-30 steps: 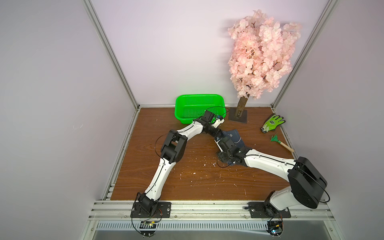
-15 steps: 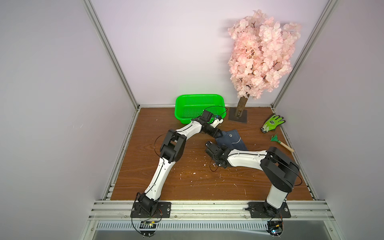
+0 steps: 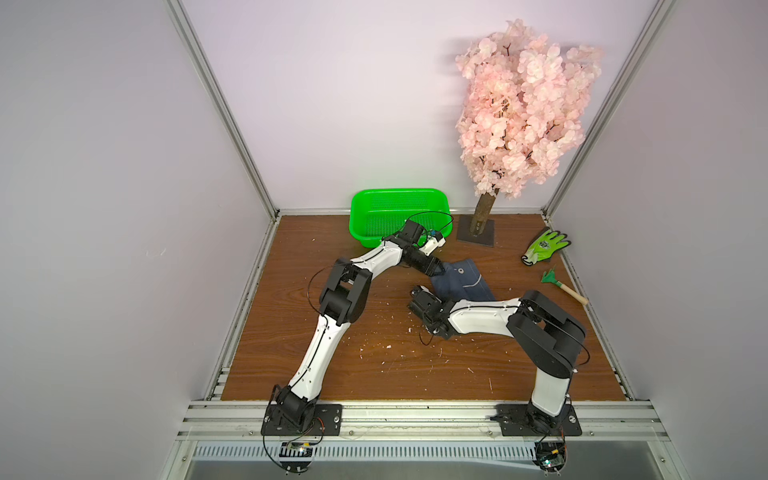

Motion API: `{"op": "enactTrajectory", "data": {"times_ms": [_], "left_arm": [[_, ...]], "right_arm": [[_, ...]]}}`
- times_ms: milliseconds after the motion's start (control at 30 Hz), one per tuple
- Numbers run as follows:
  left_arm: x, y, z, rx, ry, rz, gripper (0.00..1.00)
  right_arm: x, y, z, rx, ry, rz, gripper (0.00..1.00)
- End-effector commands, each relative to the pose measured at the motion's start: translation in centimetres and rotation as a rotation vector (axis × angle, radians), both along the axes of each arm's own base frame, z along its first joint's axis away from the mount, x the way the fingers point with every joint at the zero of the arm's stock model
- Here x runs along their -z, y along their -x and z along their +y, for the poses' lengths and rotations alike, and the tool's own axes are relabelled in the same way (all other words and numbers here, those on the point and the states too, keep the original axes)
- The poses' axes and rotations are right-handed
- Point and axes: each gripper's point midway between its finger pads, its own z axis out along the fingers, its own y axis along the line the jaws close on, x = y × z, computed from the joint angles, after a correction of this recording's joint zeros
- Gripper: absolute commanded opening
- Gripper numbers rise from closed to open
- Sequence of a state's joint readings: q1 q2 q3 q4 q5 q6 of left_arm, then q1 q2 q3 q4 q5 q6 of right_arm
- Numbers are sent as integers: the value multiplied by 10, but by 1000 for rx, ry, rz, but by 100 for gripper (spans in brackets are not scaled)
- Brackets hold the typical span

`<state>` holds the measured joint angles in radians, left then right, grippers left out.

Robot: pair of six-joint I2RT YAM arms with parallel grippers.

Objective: Roll up the pillowcase
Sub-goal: Roll the pillowcase at the center of the board.

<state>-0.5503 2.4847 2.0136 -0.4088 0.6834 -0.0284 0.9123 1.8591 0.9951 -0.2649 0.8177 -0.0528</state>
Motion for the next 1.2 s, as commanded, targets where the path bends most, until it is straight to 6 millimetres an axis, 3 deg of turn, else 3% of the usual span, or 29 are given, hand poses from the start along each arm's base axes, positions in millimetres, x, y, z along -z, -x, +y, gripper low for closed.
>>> {"op": "enactTrajectory", "data": {"times_ms": [0, 333, 533, 733, 833, 1167], "left_arm": [[14, 11, 13, -9, -68, 62, 57], [-82, -18, 25, -78, -100, -233, 68], [-118, -22, 42, -138, -82, -336, 70], [-133, -10, 60, -158, -75, -367, 70], [-131, 0, 65, -149, -84, -354, 70], [-114, 32, 66, -103, -15, -286, 69]], "right_arm": [[-3, 3, 4, 27, -62, 46, 15], [-26, 34, 37, 22, -546, 203, 5], [-39, 51, 52, 19, -902, 326, 5], [-58, 49, 47, 17, -1200, 376, 5], [-61, 49, 46, 6, -1267, 430, 7], [-57, 34, 14, 22, -1506, 583, 21]]}}
